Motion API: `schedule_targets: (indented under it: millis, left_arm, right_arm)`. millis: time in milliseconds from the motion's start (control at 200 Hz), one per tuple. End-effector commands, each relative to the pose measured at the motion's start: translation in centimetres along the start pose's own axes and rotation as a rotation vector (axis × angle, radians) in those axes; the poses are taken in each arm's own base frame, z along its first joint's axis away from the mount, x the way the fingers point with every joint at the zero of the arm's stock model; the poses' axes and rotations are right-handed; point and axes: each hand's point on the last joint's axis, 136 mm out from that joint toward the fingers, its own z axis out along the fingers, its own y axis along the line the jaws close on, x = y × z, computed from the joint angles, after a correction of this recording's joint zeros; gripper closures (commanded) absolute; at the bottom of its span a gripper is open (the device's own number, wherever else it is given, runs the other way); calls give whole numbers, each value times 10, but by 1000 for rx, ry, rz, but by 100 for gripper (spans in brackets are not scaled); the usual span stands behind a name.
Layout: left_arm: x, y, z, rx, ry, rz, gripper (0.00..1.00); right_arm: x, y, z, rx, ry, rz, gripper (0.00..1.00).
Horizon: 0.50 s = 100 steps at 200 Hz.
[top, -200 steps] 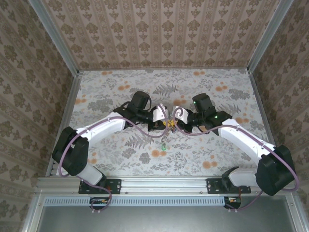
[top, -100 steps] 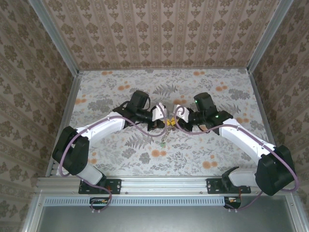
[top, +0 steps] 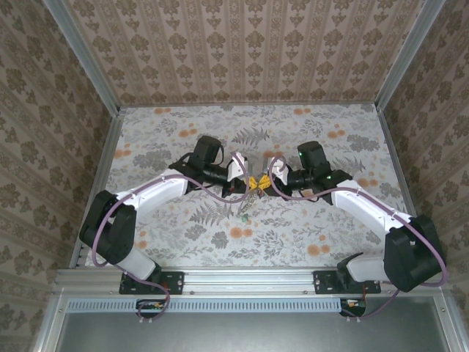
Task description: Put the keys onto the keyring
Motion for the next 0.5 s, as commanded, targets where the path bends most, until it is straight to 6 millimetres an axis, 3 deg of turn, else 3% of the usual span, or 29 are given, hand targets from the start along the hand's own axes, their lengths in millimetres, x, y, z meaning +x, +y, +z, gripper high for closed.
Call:
schedule_targets:
  millis: [0, 115, 190, 320, 495]
  left_arm:
    - [-23, -15, 0, 77, -87, 51, 100]
    - [-20, -11, 0, 50, -62, 48, 100]
    - [-16, -8, 1, 24, -33, 48, 89]
    - [-8, -3, 3, -12, 34, 64, 82]
    - [4, -1, 9, -33, 139, 82, 82]
  right_arm:
    - [-10, -5, -1, 20, -40, -14, 89]
    - [-11, -8, -5, 49, -21, -18, 100]
    - [-11, -8, -7, 69, 5, -34, 100]
    - [-12, -4, -7, 78, 55, -66, 100]
    - [-13, 0, -4, 92, 116, -101, 100]
